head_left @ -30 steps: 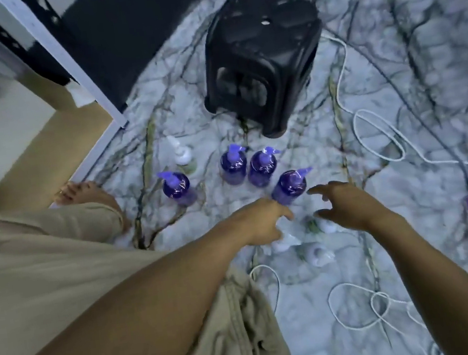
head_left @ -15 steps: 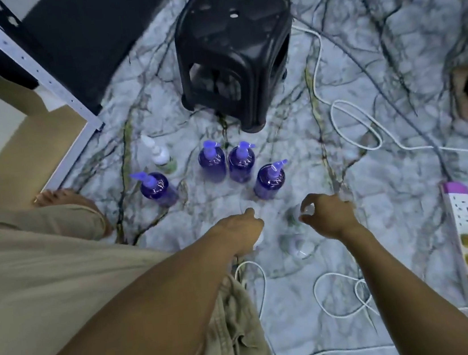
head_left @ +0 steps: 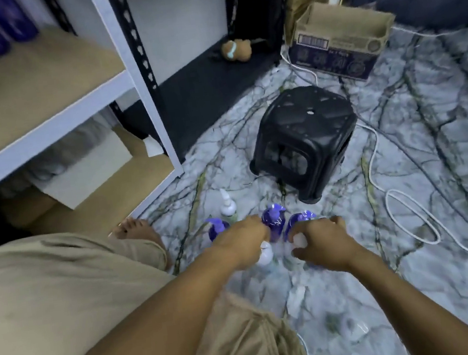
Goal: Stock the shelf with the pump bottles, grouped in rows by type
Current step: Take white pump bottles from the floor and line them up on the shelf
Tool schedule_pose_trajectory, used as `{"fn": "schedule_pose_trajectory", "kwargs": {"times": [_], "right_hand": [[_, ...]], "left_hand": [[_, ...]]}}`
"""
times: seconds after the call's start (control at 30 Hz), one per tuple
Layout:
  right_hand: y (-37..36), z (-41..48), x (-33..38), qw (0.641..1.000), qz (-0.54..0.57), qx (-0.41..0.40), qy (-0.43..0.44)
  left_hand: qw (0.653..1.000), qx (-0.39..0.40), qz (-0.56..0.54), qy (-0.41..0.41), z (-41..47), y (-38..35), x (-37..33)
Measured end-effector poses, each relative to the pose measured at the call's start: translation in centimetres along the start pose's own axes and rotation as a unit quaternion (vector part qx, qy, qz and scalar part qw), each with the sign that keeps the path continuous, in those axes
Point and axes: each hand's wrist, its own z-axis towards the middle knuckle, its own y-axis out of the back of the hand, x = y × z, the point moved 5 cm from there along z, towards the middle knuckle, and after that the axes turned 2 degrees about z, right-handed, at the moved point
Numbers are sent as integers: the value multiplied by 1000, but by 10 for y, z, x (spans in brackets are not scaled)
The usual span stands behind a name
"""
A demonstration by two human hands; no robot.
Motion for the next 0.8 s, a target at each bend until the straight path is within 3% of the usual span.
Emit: {"fn": "schedule_pose_trajectory", "kwargs": {"times": [0.23, 0.5, 0.8], "right_hand": [[93, 49, 143, 986, -57, -59, 145], [180, 84, 351, 938, -76, -122, 316], [206, 86, 565, 880, -76, -76, 462]], "left_hand": [[981, -174, -31, 76, -83, 114, 101], [914, -358, 26, 188, -250, 248, 204], [851, -413, 59, 319, -424, 299, 302]]}}
